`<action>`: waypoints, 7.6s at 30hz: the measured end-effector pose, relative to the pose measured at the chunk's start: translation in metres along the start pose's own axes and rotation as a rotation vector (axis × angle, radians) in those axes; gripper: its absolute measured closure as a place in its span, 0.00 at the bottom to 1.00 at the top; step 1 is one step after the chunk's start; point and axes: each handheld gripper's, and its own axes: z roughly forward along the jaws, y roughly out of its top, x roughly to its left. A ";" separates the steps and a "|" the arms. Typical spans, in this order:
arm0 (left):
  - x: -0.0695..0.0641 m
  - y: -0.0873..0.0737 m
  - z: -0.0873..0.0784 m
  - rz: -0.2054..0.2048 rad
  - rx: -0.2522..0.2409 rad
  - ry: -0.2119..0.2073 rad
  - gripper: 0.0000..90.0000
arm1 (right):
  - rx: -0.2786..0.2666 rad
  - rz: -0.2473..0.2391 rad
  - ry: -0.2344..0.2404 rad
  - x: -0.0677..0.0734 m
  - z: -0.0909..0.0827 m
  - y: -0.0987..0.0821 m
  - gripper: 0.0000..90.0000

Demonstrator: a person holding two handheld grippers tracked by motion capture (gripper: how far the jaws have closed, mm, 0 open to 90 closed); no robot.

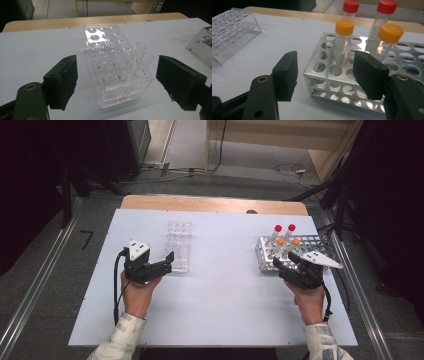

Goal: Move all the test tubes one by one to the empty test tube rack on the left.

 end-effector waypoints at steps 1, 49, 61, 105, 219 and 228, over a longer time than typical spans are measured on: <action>0.001 0.000 0.000 -0.004 0.001 -0.004 0.20 | 0.000 0.004 -0.012 -0.002 0.000 0.000 0.40; 0.001 0.000 -0.001 -0.029 -0.007 -0.030 0.20 | -0.088 -0.006 -0.183 -0.024 -0.019 0.031 0.80; -0.002 -0.001 0.000 -0.020 -0.002 -0.031 0.20 | -0.063 -0.029 -0.070 0.003 -0.031 0.012 0.80; -0.025 0.001 -0.004 0.013 -0.021 -0.116 0.22 | 0.036 -0.189 0.249 0.145 0.051 0.007 0.80; -0.008 0.029 0.038 0.051 0.014 -0.071 0.63 | 0.059 -0.193 0.294 0.099 0.006 -0.011 0.44; -0.012 0.019 0.015 0.018 -0.027 -0.070 0.30 | 0.050 -0.156 0.158 0.072 0.007 -0.008 0.37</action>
